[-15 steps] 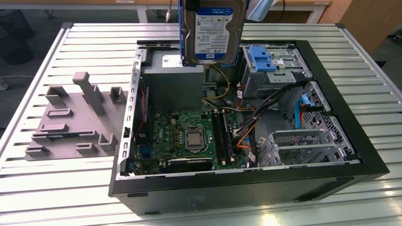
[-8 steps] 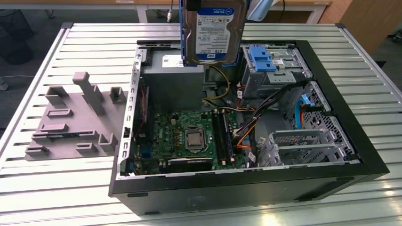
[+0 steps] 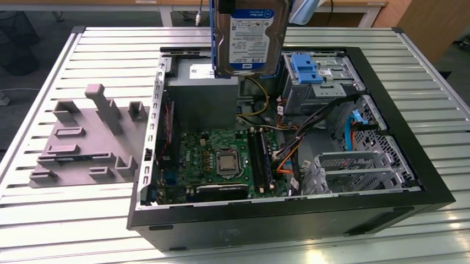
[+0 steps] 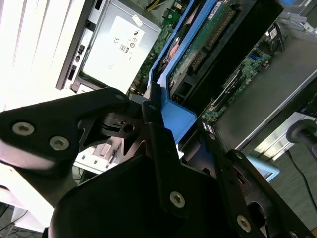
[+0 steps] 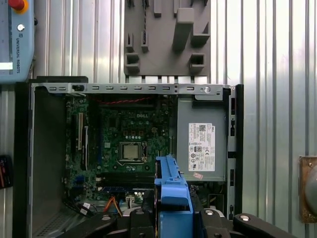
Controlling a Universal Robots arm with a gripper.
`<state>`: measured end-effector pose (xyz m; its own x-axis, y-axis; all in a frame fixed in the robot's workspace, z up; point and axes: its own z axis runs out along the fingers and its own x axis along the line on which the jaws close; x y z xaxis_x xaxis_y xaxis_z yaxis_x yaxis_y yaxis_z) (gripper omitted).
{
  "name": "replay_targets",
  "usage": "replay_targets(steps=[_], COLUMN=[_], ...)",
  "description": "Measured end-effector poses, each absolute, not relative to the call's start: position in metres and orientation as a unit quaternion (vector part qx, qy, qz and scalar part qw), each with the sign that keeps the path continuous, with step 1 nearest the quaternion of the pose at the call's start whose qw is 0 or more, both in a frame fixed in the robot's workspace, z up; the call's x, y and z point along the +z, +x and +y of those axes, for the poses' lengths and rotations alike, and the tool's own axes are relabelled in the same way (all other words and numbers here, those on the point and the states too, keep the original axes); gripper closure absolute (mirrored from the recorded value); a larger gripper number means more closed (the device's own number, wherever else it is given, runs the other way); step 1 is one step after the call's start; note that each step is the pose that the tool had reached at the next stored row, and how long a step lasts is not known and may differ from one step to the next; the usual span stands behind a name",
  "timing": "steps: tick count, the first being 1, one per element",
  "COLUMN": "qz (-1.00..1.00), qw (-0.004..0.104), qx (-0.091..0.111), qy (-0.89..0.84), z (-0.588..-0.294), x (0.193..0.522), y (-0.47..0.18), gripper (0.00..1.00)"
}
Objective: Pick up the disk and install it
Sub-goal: 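Insert the disk into the insertion slot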
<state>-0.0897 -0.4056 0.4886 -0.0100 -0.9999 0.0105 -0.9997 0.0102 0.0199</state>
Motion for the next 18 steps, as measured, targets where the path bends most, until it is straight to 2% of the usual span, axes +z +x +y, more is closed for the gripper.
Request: replay_targets(steps=[4, 18], qz=[-0.711, -0.711], qw=[0.008, 0.009], qx=[-0.001, 0.000], qy=[0.703, 0.703], z=[-0.412, -0.441], x=[0.489, 0.487], y=[-0.090, -0.090], gripper=[0.63, 0.63])
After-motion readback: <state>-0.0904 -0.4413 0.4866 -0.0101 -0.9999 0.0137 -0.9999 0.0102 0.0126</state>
